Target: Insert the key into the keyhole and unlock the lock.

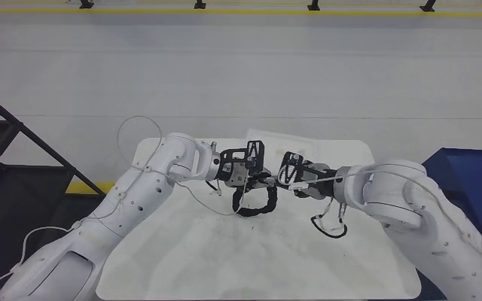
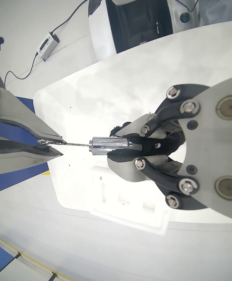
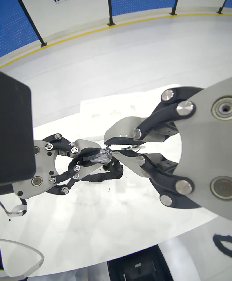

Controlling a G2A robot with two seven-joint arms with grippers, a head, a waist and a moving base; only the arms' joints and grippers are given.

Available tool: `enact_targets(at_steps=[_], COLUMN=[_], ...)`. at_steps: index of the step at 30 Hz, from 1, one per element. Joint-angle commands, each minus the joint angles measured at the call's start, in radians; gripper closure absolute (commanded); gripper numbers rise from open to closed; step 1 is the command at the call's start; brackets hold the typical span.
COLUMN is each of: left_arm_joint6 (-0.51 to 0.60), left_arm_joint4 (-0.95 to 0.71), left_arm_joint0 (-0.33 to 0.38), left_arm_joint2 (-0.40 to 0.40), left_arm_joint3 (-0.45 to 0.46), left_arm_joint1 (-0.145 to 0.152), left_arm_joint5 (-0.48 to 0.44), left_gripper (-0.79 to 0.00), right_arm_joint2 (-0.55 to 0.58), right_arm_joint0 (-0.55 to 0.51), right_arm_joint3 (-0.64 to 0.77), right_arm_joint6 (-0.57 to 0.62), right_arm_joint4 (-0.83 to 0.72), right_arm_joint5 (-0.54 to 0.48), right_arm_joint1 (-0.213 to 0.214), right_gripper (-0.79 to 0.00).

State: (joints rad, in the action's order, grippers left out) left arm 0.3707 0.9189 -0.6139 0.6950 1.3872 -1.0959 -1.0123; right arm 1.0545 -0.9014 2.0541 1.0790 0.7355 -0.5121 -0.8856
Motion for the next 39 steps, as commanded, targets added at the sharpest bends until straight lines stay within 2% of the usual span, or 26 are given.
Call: enact_targets(at_steps=[1, 8, 14, 15, 17, 19, 23, 27, 39], left_arm_joint6=[-0.014, -0.051, -0.078, -0.082, -0.087, -0.095, -0.121, -0.149, -0.281], left_arm_joint4=[0.018, 0.082, 0.123, 0.127, 0.133, 0.137, 0.152, 0.163, 0.18], left_arm_joint0=[-0.004, -0.018, -0.032, -0.034, -0.037, -0.039, -0.05, -0.059, -0.096], left_arm_joint2=[0.005, 0.021, 0.032, 0.034, 0.038, 0.043, 0.055, 0.064, 0.117], left_arm_joint3=[0.002, 0.014, 0.018, 0.017, 0.014, 0.011, 0.009, 0.006, 0.01], left_arm_joint1=[0.0, 0.001, 0.002, 0.002, 0.002, 0.002, 0.003, 0.003, 0.005], left_arm_joint5=[0.001, 0.003, 0.003, 0.004, 0.005, 0.008, 0.013, 0.006, 0.026], left_gripper=[0.0, 0.0, 0.0, 0.0, 0.0, 0.0, 0.0, 0.0, 0.0], right_arm_joint2=[0.005, 0.028, 0.044, 0.047, 0.059, 0.074, 0.11, 0.137, 0.186], right_arm_joint0=[0.001, -0.012, -0.014, -0.017, -0.024, -0.035, -0.069, -0.112, -0.221], right_arm_joint3=[0.0, -0.016, -0.015, -0.011, -0.002, 0.004, 0.011, 0.003, -0.051], right_arm_joint6=[0.013, 0.012, -0.004, -0.008, -0.015, -0.018, -0.026, -0.07, -0.183], right_arm_joint4=[-0.034, -0.144, -0.171, -0.169, -0.16, -0.156, -0.166, -0.205, -0.213], right_arm_joint5=[0.032, 0.15, 0.192, 0.194, 0.196, 0.198, 0.186, 0.15, 0.084], right_arm_joint1=[0.0, -0.003, -0.004, -0.003, -0.001, 0.001, 0.009, 0.013, 0.022], right_gripper=[0.0, 0.0, 0.0, -0.015, -0.308, -0.299, -0.357, -0.382, -0.406])
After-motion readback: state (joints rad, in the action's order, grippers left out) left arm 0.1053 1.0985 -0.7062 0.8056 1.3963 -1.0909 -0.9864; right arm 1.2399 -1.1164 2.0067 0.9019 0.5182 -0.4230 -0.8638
